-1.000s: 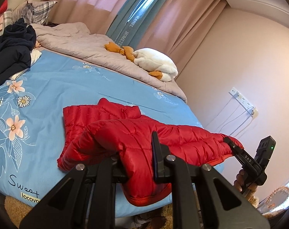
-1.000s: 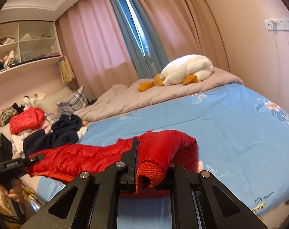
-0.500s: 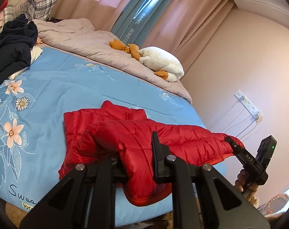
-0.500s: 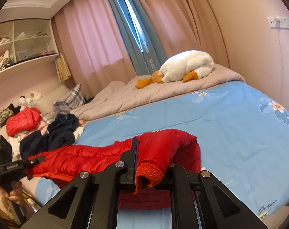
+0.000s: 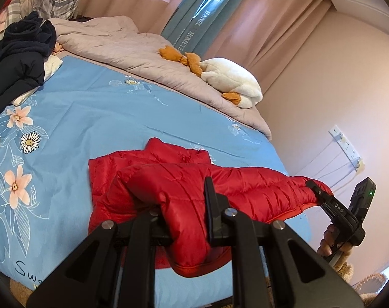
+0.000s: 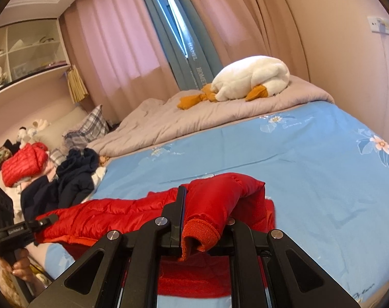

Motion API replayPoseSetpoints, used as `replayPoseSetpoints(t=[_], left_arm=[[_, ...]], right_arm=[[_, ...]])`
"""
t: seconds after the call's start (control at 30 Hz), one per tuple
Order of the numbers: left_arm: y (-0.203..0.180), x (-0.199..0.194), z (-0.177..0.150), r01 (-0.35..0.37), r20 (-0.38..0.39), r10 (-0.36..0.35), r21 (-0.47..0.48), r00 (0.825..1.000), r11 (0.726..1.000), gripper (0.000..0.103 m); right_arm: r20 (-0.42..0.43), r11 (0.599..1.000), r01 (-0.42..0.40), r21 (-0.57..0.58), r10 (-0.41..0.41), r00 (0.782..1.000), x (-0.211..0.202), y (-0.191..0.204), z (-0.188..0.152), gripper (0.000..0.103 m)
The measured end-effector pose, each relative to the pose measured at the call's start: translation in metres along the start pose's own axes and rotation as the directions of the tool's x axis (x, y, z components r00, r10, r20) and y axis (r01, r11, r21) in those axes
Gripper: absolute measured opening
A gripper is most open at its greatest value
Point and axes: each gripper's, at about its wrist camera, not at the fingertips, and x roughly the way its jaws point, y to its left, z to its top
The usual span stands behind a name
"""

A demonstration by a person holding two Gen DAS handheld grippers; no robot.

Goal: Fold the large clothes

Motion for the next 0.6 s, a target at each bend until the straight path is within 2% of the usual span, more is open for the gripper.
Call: replayPoseSetpoints(t=[0.23, 0.37, 0.6], left_arm=[[0.015, 0.039, 0.019, -0.04, -0.033, 0.039, -0.028, 0.999, 0.999, 0.016], [0.025, 0.069, 0.027, -0.094, -0.072, 0.091, -0.035, 0.993, 0.995, 0.016], [0.045, 0.119, 0.038, -0.156, -0.143, 0.147, -0.05, 0.979, 0.987, 0.017]], right_arm=[[-0.056, 0.999, 0.025, 0.023, -0.024, 0.998, 0.044, -0.007, 0.012, 0.012], [-0.105, 0.998, 0.036, 0.051, -0.031, 0.994, 0.073, -0.014, 0.01, 0.012], [-0.216, 0.994, 0.09, 0.065, -0.074, 0.973, 0.12, -0.027, 0.007, 0.012]])
